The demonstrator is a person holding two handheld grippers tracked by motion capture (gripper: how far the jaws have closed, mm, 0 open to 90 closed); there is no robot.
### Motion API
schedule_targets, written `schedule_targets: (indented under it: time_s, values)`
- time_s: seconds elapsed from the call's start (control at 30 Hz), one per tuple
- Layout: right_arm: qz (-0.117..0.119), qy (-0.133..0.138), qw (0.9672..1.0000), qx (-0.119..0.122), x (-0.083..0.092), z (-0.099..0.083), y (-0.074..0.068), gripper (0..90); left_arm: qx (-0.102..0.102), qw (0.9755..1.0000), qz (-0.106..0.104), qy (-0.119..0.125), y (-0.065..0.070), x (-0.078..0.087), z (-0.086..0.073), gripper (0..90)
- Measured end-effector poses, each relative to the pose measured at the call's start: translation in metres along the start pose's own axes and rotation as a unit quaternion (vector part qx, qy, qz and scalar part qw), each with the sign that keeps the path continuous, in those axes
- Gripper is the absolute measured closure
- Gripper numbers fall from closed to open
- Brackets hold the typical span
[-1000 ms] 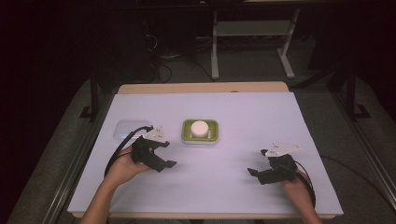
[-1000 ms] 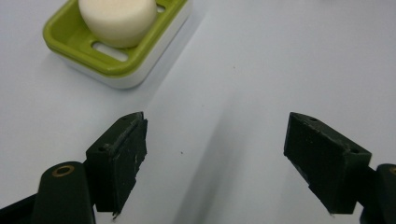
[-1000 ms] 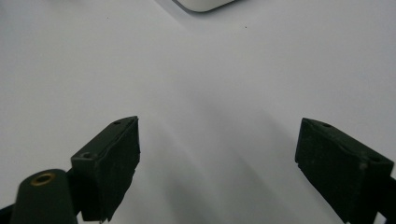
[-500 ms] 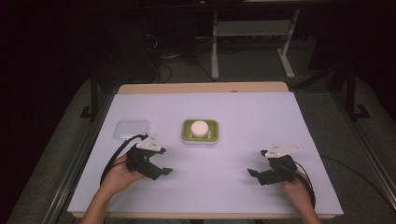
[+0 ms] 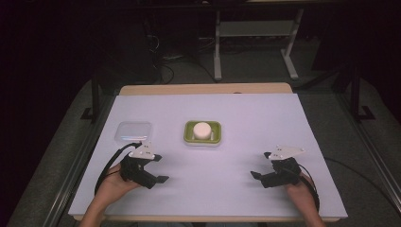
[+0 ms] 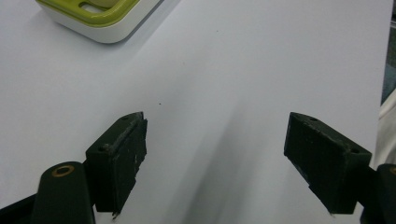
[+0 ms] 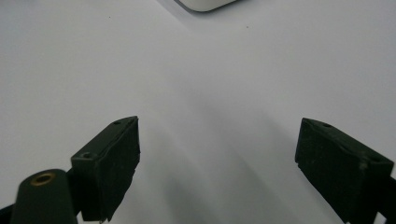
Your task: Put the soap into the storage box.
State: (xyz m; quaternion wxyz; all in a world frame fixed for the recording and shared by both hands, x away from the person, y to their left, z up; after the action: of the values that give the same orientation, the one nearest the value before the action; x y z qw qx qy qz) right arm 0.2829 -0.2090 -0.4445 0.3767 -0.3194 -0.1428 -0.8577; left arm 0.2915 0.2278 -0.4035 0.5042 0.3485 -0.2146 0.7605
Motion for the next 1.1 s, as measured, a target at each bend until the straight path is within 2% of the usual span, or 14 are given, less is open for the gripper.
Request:
schedule_targets:
  time_s: [0.27, 0.47, 0.5, 0.57, 0.6, 0.63, 0.67, 0.7, 0.83, 1.07, 1.1]
  values:
    - [-0.001, 0.001, 1.0000, -0.002, 0.001, 0.000, -0.001, 13.2, -0.007, 1.0000, 0.002, 0.005, 0.007, 0.006, -0.005, 20.7]
    - [-0.002, 0.004, 1.0000, -0.002, 0.002, 0.001, -0.001, 13.2, 0.001, 1.0000, 0.002, 0.008, 0.009, 0.007, -0.014, 20.7]
    - [-0.003, 0.003, 1.0000, -0.001, 0.002, 0.000, -0.001, 13.2, 0.008, 0.9999, 0.000, 0.006, 0.010, 0.006, -0.019, 20.7]
    - [-0.003, 0.003, 1.0000, 0.000, 0.002, 0.000, -0.001, 13.2, 0.006, 1.0000, 0.000, 0.006, 0.010, 0.006, -0.020, 20.7]
    - [-0.003, 0.003, 1.0000, 0.001, 0.002, 0.000, -0.001, 13.2, 0.013, 0.9999, -0.001, 0.003, 0.010, 0.005, -0.024, 20.7]
    - [-0.002, 0.003, 1.0000, 0.002, 0.001, 0.000, -0.001, 13.2, 0.008, 1.0000, 0.000, 0.002, 0.010, 0.005, -0.025, 20.7]
    - [-0.003, 0.003, 1.0000, 0.002, 0.001, 0.001, -0.001, 13.2, 0.015, 0.9999, -0.001, 0.006, 0.011, 0.004, -0.026, 20.7]
    - [-0.003, 0.003, 1.0000, 0.002, 0.001, 0.001, -0.002, 13.2, 0.010, 0.9999, 0.000, 0.005, 0.011, 0.005, -0.027, 20.7]
    - [-0.001, 0.003, 1.0000, 0.002, 0.001, 0.001, -0.002, 13.2, 0.020, 0.9997, 0.001, 0.015, 0.014, 0.006, -0.030, 20.6]
    - [0.005, 0.004, 0.9999, 0.009, 0.001, 0.001, -0.003, 13.2, 0.019, 0.9996, 0.011, 0.016, 0.020, 0.006, -0.038, 20.3]
    - [0.005, 0.003, 0.9999, 0.009, 0.001, 0.001, -0.003, 13.2, 0.026, 0.9995, 0.008, 0.016, 0.022, 0.006, -0.039, 20.3]
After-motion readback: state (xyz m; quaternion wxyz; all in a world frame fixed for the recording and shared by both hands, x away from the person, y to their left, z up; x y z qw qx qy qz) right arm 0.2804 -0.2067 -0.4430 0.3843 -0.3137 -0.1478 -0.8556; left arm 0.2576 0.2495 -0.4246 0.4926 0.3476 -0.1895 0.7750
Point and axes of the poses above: each handheld gripper's, and its own axes: x roughly backward along the jaws, z roughly out of its top, y roughly to its right, the point moved 1 cm from there along -x, roughly forward along the jaws
